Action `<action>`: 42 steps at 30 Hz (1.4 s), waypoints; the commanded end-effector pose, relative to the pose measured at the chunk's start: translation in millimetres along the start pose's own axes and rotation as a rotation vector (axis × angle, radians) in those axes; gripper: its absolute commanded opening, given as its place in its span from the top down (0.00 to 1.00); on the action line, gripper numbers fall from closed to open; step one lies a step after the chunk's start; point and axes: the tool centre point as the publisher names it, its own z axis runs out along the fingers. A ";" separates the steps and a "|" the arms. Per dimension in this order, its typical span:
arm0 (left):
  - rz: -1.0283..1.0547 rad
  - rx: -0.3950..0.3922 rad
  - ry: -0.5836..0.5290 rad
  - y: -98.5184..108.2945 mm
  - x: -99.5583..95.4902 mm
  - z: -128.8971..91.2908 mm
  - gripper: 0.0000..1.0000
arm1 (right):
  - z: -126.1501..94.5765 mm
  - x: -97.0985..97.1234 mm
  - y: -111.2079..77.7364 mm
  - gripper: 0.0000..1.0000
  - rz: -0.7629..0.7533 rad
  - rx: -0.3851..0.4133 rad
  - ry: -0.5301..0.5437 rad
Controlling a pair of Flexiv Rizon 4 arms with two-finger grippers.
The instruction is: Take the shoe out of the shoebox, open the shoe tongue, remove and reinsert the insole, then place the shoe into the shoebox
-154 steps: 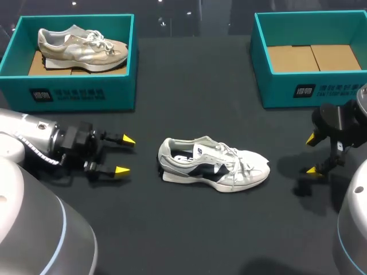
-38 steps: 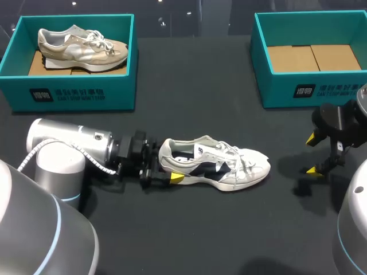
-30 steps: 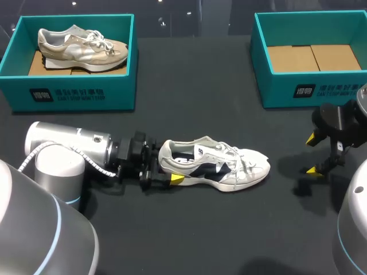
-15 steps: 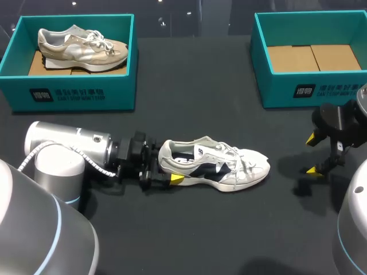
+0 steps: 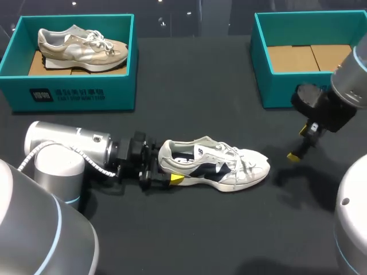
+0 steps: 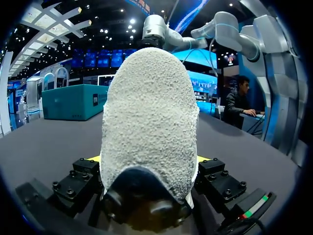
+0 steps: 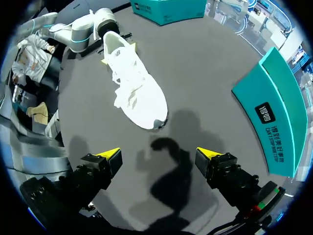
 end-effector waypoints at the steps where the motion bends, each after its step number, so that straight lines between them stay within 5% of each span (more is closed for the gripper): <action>1: 0.001 0.001 -0.003 -0.5 1.5 -0.4 1.00 | -10.6 27.6 15.6 0.00 0.231 0.040 -0.108; 10: 0.001 0.001 -0.003 -0.5 1.5 -0.4 1.00 | -31.1 73.1 51.2 0.00 0.452 0.080 -0.197; 17: 0.001 0.001 -0.003 -0.5 1.5 -0.4 1.00 | -9.9 99.9 92.3 0.00 0.504 0.032 -0.177; 30: 0.001 0.001 -0.003 -0.5 1.5 -0.4 1.00 | -9.9 99.9 92.3 0.00 0.504 0.032 -0.177; 36: 0.001 0.001 -0.003 -0.5 1.5 -0.4 1.00 | -0.3 115.4 124.4 0.00 0.694 0.149 -0.257; 42: 0.001 0.001 -0.003 -0.5 1.5 -0.4 1.00 | 2.7 128.1 140.0 0.00 0.779 0.148 -0.306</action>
